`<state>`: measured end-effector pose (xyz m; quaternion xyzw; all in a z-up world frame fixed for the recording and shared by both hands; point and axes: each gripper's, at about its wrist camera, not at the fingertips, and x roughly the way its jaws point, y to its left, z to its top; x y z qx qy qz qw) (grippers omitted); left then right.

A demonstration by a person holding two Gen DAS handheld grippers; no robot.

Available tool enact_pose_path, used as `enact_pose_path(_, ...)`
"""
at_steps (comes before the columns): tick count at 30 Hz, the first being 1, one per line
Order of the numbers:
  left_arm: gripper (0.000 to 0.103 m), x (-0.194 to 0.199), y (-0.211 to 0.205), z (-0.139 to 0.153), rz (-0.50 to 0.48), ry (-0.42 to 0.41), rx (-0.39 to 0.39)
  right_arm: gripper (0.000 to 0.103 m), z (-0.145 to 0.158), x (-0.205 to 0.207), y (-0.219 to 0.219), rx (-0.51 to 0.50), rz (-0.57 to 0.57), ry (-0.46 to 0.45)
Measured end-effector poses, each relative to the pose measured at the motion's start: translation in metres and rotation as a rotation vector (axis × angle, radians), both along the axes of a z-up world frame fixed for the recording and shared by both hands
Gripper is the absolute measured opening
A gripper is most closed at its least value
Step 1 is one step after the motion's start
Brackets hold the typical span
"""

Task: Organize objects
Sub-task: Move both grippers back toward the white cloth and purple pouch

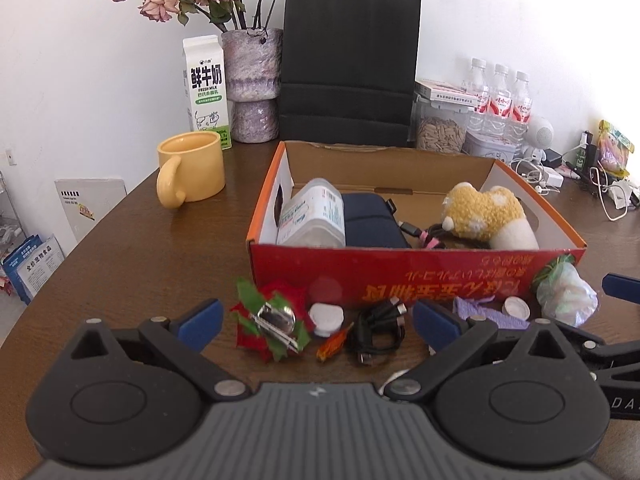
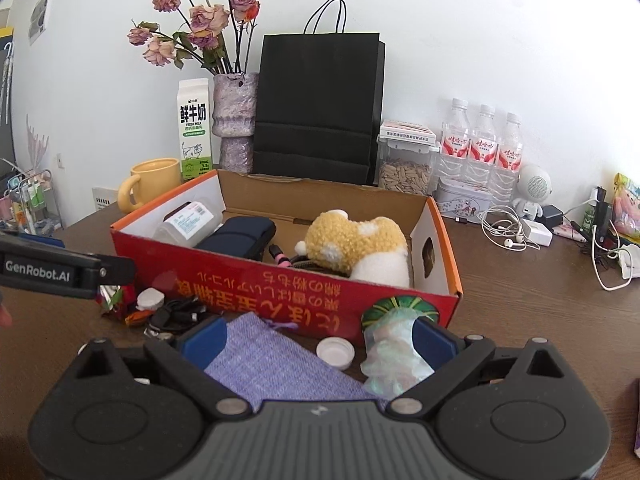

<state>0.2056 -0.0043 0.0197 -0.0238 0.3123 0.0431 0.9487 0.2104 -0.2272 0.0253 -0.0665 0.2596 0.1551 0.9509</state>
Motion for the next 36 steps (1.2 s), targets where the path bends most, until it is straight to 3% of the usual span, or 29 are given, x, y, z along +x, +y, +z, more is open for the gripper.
enact_pose_path(17,0.103,-0.044,-0.035,-0.041,-0.030,0.157,-0.008,0.099,-0.027,-0.038,-0.031,-0.026,0.027,0.066)
enact_pose_path(36,0.103,-0.026,-0.051,-0.053,-0.025,0.187,-0.023,0.099,-0.027,-0.029,-0.052,0.001,-0.021,0.051)
